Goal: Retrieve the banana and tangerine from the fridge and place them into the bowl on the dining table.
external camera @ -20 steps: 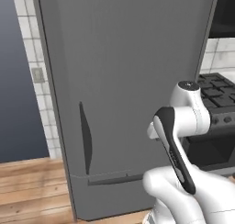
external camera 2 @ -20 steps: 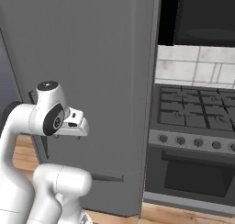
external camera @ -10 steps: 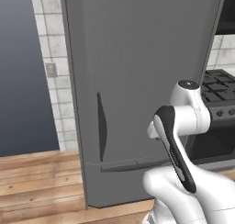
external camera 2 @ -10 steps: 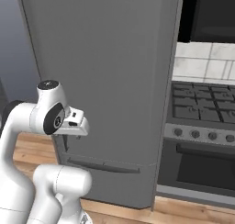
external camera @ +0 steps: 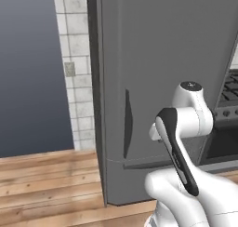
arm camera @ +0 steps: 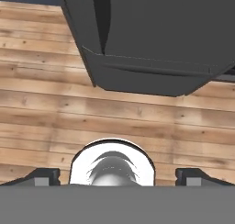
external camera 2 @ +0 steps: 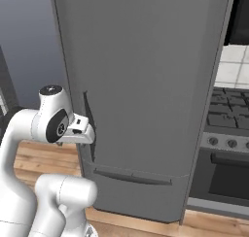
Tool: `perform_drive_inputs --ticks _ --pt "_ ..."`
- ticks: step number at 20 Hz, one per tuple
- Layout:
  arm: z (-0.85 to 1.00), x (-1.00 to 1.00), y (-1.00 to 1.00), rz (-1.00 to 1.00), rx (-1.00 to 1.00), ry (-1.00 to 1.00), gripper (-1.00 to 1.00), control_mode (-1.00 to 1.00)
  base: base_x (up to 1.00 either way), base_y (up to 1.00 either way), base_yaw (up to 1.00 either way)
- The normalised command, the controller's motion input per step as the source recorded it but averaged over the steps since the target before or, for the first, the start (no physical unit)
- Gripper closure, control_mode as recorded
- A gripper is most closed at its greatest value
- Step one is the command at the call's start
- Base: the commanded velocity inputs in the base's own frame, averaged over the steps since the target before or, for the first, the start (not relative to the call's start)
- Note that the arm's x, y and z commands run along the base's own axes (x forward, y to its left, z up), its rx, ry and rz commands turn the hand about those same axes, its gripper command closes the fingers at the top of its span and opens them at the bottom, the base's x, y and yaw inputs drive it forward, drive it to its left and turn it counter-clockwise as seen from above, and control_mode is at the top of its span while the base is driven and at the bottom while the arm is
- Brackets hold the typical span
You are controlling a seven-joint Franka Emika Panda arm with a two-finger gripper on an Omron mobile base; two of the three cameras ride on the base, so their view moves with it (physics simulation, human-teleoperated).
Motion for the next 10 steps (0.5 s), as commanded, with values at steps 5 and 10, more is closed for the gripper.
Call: perform_drive_inputs --ticks 5,10 --pt "0.0 0.0 0.0 0.0 0.0 0.0 -1.0 1.0 -0.22 0.56 0.0" --pt "0.0 0.0 0.0 0.0 0.0 0.0 -1.0 1.0 -0.36 0.43 0.0"
